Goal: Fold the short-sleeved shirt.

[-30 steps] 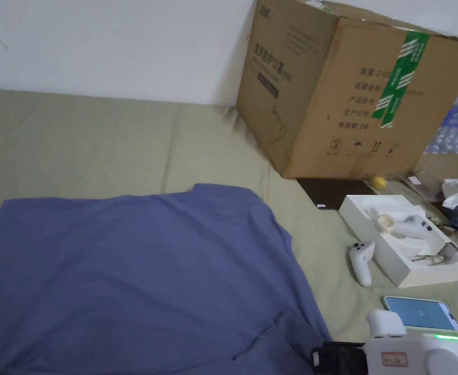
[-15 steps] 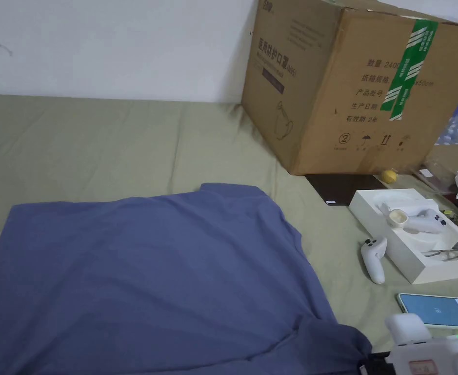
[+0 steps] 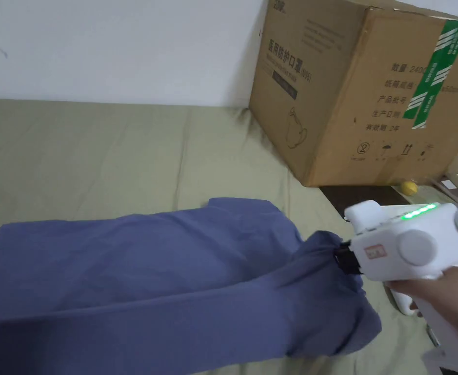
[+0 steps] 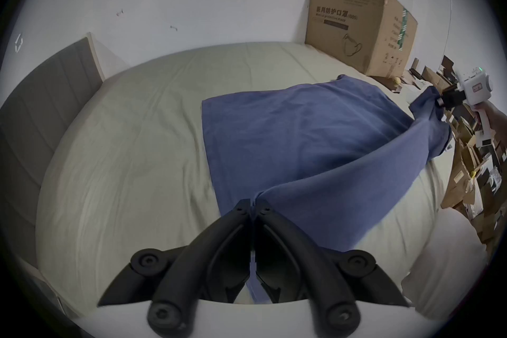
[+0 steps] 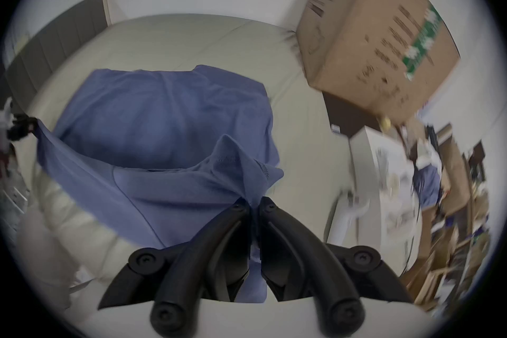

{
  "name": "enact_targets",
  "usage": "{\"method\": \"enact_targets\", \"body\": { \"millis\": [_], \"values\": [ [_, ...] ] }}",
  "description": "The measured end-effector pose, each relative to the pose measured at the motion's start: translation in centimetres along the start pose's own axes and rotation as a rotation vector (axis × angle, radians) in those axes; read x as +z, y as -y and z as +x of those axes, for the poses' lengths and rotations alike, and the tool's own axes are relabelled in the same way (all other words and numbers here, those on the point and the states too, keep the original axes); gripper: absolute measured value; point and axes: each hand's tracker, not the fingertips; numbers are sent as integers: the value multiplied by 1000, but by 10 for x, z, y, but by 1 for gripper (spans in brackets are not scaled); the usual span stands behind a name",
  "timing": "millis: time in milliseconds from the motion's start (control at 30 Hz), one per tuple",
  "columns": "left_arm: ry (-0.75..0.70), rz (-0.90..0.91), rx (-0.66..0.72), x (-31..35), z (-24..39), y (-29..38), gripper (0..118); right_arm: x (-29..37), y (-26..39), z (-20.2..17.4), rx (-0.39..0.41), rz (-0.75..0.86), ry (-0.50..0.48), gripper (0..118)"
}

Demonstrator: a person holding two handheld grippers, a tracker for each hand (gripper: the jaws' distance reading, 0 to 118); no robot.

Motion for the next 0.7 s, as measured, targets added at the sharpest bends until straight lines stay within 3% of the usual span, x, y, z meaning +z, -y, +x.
{"method": "enact_targets", "body": {
  "millis": [100, 200, 233, 267, 300, 333, 367, 400, 433, 533, 700],
  "values": [
    [4, -57, 27, -39, -11, -12, 0, -53, -34, -14, 92, -1, 44, 7],
    [-5, -89, 39, -69, -19, -14, 1, -98, -51, -25, 96, -45, 65, 7],
    [-6, -109, 42, -79, -23, -13, 7, -111, -53, -28, 93, -55, 62, 13],
    [-12, -113, 49, -86, -25, -12, 24, -119, -53, -30, 84, -65, 68, 24],
    [-27, -112, 55, -91, -26, -11, 52, -126, -52, -32, 58, -69, 89, 38],
    [-32, -108, 59, -95, -28, -9, 92, -131, -52, -34, 21, -58, 102, 64],
    [-36, -98, 70, -93, -26, -9, 112, -131, -49, -33, -29, -35, 103, 93],
    [-50, -70, 85, -90, -25, -8, 117, -128, -45, -32, -79, -17, 89, 112],
    [-60, -29, 98, -82, -24, -7, 117, -121, -41, -30, -128, 15, 68, 118],
    [-28, 58, 179, -56, -24, -6, 117, -87, -29, -29, -260, 158, -24, 117],
    [41, 263, 323, 25, 4, 10, 117, 9, 19, -51, -399, 379, -193, 114]
  ]
}}
